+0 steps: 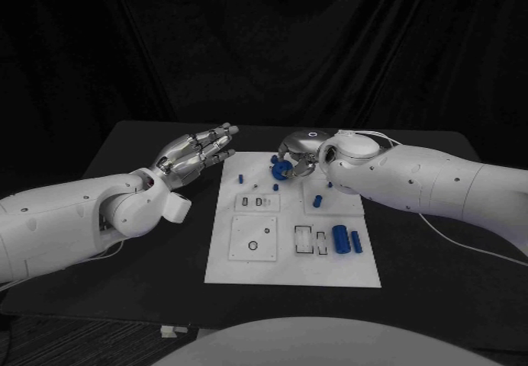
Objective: Assemble the parts on the task board
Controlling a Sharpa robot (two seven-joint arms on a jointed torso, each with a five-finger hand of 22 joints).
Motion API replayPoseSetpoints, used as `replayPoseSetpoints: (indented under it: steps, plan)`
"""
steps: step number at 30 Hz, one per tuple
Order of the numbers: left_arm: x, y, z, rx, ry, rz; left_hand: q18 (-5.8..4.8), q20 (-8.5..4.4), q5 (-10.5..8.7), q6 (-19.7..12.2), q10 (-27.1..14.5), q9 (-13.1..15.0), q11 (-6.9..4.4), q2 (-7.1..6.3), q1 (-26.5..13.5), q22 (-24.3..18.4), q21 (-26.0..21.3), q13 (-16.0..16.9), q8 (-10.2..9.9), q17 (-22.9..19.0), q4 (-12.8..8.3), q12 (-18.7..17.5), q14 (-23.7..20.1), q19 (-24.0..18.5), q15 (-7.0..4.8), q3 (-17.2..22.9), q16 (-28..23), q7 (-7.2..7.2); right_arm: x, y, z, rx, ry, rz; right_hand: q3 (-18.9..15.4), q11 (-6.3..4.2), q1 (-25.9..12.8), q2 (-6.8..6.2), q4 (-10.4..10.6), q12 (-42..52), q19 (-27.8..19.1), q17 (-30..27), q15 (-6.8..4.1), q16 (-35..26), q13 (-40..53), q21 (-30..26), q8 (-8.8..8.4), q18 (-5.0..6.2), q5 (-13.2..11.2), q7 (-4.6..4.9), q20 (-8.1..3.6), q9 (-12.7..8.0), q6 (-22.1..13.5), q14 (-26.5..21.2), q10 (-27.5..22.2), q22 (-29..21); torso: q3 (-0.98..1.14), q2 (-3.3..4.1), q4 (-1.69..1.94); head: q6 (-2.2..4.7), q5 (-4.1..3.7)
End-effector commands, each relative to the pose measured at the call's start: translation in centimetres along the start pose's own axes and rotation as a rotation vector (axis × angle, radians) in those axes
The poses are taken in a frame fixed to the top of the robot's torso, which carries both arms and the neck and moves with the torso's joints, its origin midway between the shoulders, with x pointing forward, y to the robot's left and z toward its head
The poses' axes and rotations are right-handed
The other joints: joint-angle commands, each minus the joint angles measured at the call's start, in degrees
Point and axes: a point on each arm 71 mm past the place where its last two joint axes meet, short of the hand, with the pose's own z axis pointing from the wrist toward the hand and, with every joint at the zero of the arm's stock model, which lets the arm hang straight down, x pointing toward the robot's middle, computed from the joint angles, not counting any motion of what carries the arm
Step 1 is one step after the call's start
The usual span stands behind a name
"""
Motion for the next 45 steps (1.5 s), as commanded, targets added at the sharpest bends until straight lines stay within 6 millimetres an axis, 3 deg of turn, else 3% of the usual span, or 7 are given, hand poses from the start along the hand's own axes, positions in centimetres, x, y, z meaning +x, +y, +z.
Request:
replayPoseSetpoints:
  steps: [1, 13, 27, 45]
  plan:
    - [0.2, 0.0, 0.0, 0.009, 0.011, -0.008, 0.54, 0.34, 0.2, -0.1, 0.1, 0.0, 0.43, -0.06, 0.4, 0.1, 0.3, 0.1, 0.4, -0.1, 0.0, 0.2, 0.0, 0.0, 0.37, 0.4, -0.2, 0.26, 0.1, 0.1, 0.0, -0.006, 0.001, -0.004, 0.5, 0.49, -0.3, 0.25, -0.1, 0.2, -0.1, 15.1, 0.53, 0.2, 15.1, -0.4, 0.96, 0.17, -0.1, -2.66, 0.42, 4.0, 3.1, 5.9, 5.9, 4.5, -0.01, -0.01, -0.05, -0.01, 0.26]
    - [0.2, 0.0, 0.0, 0.007, 0.011, -0.008, 0.54, 0.34, 0.2, -0.1, 0.1, 0.0, 0.43, -0.06, 0.4, 0.1, 0.3, 0.1, 0.4, -0.1, 0.0, 0.2, 0.0, 0.0, 0.37, 0.4, -0.2, 0.26, 0.1, -0.7, -0.4, 0.012, -0.009, -0.003, 0.9, 0.66, 0.0, 0.18, -0.7, 0.2, -0.2, 15.1, 0.71, 0.2, 15.1, -0.7, 1.24, 0.23, 0.3, -2.61, 0.6, 4.4, 4.4, 5.9, 5.9, 4.5, 0.0, -0.06, 0.06, -0.01, 0.27]
    - [0.1, 0.0, -0.1, 0.003, 0.009, -0.007, 0.54, 0.38, 0.17, -0.1, 0.1, 0.0, 0.49, -0.09, 0.4, 0.1, 0.3, 0.1, 0.4, -0.1, 0.0, 0.2, 0.0, 0.1, 0.41, 0.5, -0.2, 0.32, -0.5, -0.3, -1.1, -0.017, -0.068, 0.003, 0.8, 0.69, -0.2, 0.0, -0.8, 0.2, 0.0, 15.1, 0.76, 0.2, 15.1, -0.4, 1.45, 0.18, 0.3, -2.65, 0.68, 4.6, 5.2, 5.9, 5.9, 4.7, 0.04, -0.12, -0.25, -0.01, 0.61]
    - [0.0, 0.0, 0.0, 0.006, 0.008, -0.006, 0.54, 0.38, 0.17, -0.1, 0.1, 0.0, 0.49, -0.09, 0.4, 0.1, 0.3, 0.1, 0.4, -0.1, 0.0, 0.2, 0.0, 0.1, 0.41, 0.5, -0.2, 0.32, -0.9, 1.0, -0.6, -0.06, -0.091, 0.004, 0.8, 0.66, -0.6, -0.14, -0.8, 0.2, 0.1, 15.1, 0.72, 0.2, 15.1, -0.4, 1.12, 0.2, -0.8, -2.65, 0.69, 4.7, 5.2, 5.9, 5.9, 4.8, 0.03, -0.03, 0.02, -0.01, 0.59]
